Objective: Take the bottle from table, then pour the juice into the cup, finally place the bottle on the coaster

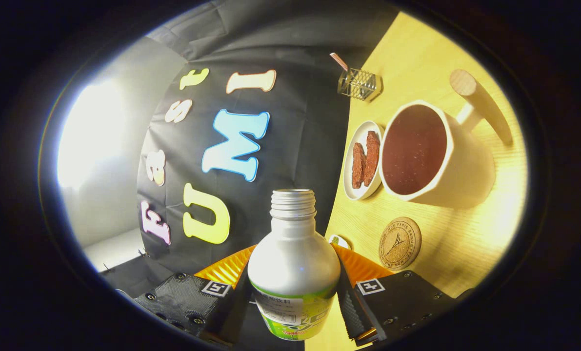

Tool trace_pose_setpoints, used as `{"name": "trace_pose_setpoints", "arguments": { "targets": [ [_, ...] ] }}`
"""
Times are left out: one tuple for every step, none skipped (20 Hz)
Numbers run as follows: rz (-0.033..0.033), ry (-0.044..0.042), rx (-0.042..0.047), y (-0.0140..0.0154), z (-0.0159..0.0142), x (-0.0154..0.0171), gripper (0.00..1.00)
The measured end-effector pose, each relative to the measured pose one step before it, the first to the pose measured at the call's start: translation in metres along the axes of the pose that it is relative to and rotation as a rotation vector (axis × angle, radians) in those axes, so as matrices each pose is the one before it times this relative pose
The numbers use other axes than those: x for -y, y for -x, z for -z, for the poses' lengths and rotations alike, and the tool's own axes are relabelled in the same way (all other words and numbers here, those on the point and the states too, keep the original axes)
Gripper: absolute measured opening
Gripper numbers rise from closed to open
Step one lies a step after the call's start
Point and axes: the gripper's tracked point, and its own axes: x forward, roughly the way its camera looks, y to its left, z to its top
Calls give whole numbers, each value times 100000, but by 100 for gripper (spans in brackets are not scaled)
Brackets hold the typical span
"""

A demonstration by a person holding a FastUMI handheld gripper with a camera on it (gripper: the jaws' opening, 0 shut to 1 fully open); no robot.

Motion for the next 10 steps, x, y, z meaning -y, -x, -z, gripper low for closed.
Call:
{"name": "trace_pose_setpoints", "arguments": {
  "targets": [
    [-438,-2355,421,55,-82,74,78],
    [-889,-2533,280,-18,-76,-107,78],
    [-811,-2732,355,-20,-130,-97,78],
    [-634,-2148,242,-129,-76,-49,78],
    [-323,-1851,278,9,-147,83,78],
    [84,-1660,281,-41,-65,100,78],
    [-138,-1805,337,6,-20,-79,78],
    [-528,-1927,364,12,-54,-46,78],
    [-653,-1831,339,-14,-92,-63,78],
    [-531,-1473,189,-20,-74,-9,78]
  ]
}}
